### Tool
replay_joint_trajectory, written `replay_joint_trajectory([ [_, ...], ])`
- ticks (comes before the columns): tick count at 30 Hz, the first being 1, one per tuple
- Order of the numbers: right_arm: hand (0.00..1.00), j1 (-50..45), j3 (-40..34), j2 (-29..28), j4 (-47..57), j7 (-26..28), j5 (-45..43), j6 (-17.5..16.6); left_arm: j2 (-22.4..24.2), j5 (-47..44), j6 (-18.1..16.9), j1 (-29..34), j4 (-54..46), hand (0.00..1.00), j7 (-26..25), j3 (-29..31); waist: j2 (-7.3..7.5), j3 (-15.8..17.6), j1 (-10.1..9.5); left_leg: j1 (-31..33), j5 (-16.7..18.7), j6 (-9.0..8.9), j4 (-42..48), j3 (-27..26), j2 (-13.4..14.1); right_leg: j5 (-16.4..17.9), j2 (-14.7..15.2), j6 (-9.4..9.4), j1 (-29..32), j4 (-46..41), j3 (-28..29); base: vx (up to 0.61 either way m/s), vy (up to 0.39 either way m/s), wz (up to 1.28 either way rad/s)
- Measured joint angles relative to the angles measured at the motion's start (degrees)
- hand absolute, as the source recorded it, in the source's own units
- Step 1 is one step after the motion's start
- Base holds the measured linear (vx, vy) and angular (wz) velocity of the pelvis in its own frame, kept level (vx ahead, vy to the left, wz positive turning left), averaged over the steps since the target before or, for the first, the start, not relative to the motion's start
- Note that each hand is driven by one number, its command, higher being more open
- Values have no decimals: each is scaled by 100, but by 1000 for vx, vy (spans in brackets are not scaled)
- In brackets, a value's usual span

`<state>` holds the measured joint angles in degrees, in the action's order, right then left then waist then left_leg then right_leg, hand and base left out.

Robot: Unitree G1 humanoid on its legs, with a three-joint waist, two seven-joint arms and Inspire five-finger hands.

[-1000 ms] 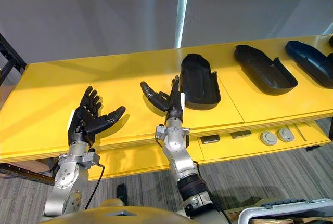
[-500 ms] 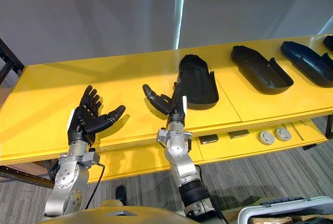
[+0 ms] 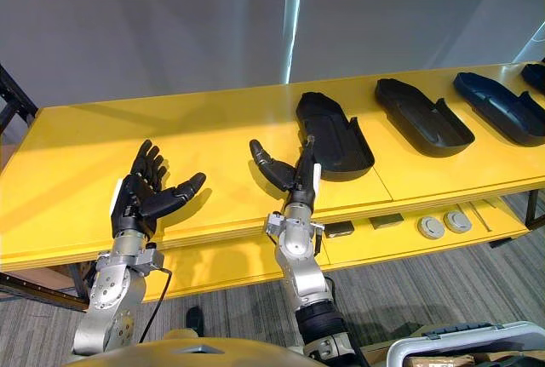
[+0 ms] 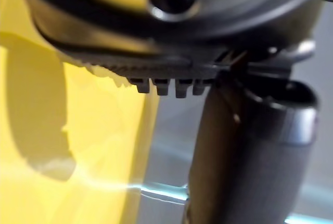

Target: Walk over and take three plastic housings, then place them on the shelf

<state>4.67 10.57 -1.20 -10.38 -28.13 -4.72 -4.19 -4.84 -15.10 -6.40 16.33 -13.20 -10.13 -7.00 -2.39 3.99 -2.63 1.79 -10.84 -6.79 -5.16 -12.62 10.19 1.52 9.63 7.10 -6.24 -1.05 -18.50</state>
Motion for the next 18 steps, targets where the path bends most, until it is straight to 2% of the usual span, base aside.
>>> replay_joint_trajectory([
  [7, 100, 0, -167, -81, 3, 54, -4, -20, -1, 0, 2, 0, 0, 100, 21, 0, 0, 0, 8, 0, -3, 5, 0, -3, -16, -3, 16, 4, -1, -2, 0, 0, 0, 0],
  [12, 100, -133, -333, 42, 18, 875, -145, -231, -5, 27, 4, 2, -1, 100, 57, 30, 1, 0, 70, 0, -1, 3, 0, -4, -16, -3, 16, 4, -1, 0, 0, 0, 0, 0],
  [18, 100, -961, -599, 476, 1081, 2020, -1034, -244, -6, 225, 4, 3, -72, 100, 76, 345, -2, 3, 137, 0, -2, 3, 1, -41, -12, -11, 11, 13, 7, 6, 33, 0, 0, -2],
])
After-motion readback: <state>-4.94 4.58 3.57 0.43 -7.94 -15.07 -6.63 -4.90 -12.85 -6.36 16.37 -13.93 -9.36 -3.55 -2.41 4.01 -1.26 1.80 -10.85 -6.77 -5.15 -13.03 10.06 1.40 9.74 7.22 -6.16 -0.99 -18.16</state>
